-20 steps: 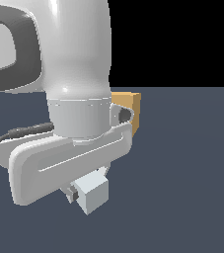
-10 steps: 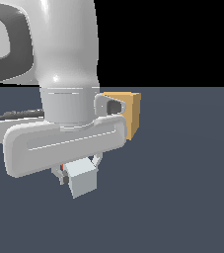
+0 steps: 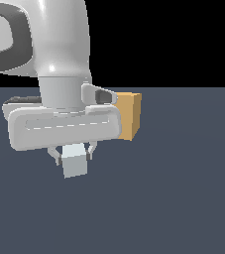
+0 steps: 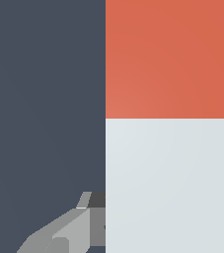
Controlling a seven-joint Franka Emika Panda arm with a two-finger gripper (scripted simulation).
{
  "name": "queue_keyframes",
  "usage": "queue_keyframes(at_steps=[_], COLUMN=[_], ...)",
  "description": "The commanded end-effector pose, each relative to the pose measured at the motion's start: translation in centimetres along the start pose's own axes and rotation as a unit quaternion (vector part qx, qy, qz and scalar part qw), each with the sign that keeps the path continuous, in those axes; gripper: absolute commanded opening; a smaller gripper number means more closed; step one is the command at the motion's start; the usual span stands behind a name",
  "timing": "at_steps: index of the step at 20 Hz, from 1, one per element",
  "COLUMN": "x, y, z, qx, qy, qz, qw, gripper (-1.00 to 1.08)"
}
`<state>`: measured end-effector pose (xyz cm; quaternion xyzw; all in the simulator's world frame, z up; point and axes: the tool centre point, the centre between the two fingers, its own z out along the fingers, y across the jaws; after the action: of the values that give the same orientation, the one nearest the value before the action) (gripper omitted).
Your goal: Insert the peg into the horizontal hole in a box.
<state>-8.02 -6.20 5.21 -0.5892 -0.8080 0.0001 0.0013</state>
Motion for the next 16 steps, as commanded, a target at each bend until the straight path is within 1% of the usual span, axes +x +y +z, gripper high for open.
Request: queue_keyframes(at_steps=[1, 8, 16], x=[0.9, 3.2, 5.8], y=[0.0, 0.2, 0.9], z=[-0.5, -1.5, -2.6], qx=[-0.001, -0.001, -0.001], qy=[0.000, 0.000, 0.000], qz=[0.029, 0.104, 0.186], qw=[0.9996, 0.9946, 0.9826], gripper=[-1.00, -1.00, -1.00])
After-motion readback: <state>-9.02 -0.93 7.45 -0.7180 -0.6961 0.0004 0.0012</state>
